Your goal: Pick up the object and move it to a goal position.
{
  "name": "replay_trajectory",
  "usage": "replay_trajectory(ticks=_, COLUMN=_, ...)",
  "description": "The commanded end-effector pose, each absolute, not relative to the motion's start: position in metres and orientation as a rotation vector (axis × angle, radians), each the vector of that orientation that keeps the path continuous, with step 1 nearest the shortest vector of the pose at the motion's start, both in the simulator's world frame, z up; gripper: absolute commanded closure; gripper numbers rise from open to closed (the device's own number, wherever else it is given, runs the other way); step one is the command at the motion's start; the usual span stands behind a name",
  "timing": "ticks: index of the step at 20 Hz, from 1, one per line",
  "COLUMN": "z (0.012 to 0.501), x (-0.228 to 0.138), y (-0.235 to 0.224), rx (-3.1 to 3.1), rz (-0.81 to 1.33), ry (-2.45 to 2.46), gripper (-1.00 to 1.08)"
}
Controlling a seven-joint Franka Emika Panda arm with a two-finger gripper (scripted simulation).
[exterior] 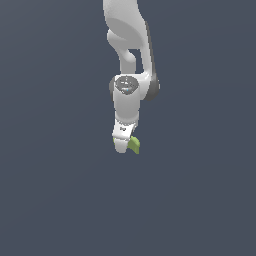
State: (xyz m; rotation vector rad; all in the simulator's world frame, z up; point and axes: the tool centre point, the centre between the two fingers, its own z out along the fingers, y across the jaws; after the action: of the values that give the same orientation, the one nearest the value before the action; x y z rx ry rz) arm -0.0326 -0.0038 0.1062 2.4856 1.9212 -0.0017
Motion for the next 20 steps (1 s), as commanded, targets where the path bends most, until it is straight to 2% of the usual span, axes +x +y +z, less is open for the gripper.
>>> replay_trajectory(ticks=1, z=0.111, x=-0.045, y=0.001, rx=2.485, rz=-0.001, ry=1.921, gripper=1.08)
replay_trajectory(ticks=11, z=0.13, x=-0.095, y=0.023, rx=2.485, rz=-0.002, ry=1.921, gripper=1.08)
replay_trajectory(ticks=20, z=0.137, x=-0.111, y=0.031, rx=2.485, rz=-0.001, ry=1.921, gripper=1.08)
